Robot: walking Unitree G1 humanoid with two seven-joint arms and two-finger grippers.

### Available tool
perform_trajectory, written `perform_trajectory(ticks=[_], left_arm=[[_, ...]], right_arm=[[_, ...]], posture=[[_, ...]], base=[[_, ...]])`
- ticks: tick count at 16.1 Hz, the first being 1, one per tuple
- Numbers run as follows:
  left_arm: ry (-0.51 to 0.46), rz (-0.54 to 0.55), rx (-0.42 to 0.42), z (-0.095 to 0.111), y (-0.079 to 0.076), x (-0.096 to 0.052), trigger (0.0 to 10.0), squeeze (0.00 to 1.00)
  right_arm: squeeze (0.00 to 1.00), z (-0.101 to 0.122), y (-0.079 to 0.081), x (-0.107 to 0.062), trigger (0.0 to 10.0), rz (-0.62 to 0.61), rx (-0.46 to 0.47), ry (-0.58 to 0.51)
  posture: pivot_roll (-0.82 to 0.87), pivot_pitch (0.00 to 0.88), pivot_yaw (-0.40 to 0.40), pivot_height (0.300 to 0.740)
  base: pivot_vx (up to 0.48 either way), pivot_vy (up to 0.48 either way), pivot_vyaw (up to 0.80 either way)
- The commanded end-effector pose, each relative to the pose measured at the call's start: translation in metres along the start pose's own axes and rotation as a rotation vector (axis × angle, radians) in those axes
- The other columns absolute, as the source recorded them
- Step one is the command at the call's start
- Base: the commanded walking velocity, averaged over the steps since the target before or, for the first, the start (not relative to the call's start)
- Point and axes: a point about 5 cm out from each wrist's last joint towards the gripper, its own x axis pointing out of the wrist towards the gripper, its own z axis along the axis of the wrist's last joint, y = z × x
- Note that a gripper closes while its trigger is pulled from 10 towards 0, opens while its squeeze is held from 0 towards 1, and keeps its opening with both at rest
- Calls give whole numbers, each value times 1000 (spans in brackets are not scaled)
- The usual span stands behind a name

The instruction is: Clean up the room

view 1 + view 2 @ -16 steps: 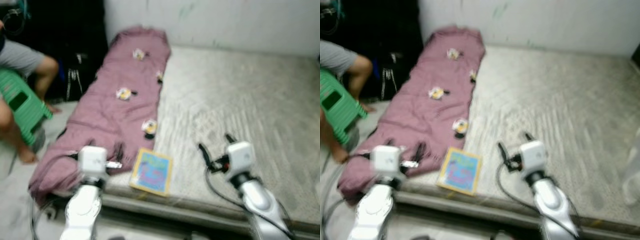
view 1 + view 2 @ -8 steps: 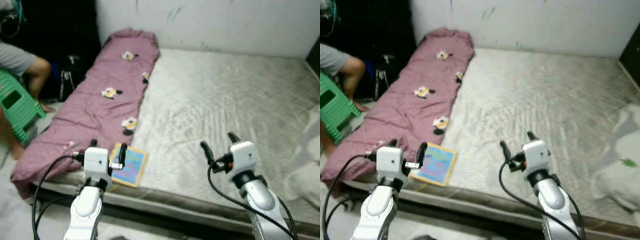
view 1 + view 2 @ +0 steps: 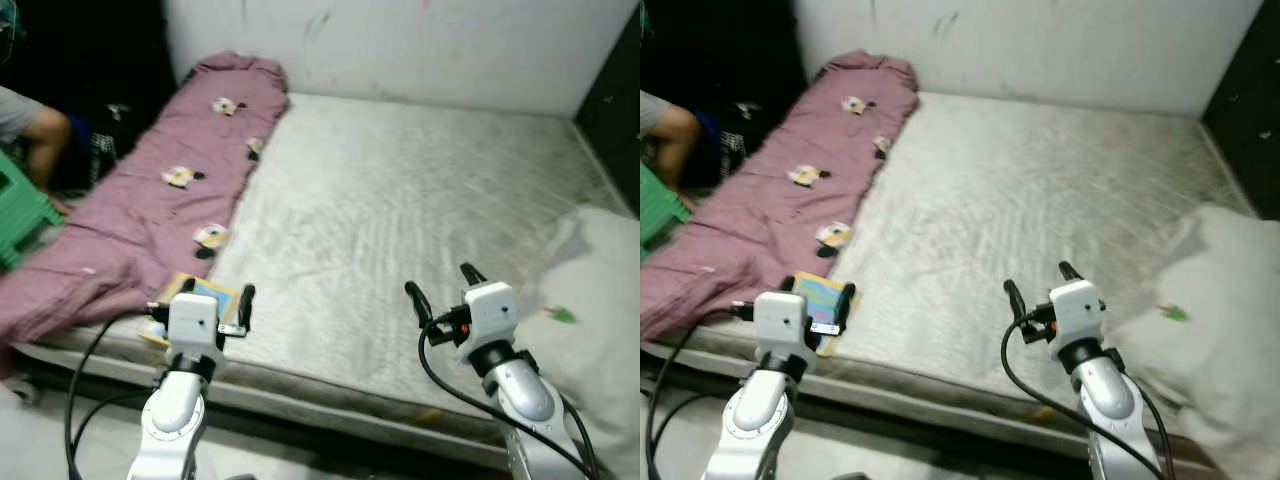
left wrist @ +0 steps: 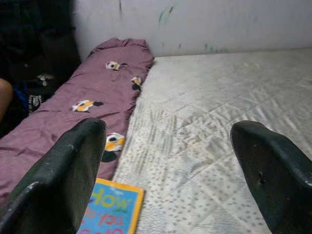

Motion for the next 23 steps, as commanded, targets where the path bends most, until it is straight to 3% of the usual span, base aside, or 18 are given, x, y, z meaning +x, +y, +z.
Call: perform_trajectory(ticks=[1, 23], left_arm=[[7, 12, 1, -1, 4, -1, 10000, 0], [2, 8, -4, -2, 1, 1, 10000, 0]], right_arm=[[0, 3, 3, 3, 10000, 14, 3, -10], [0, 1, -2, 4, 10000, -2, -2, 8]], posture=[[-44, 5, 1, 740], [-51, 0, -5, 740]], base=[[0, -319, 0], [0, -319, -27]])
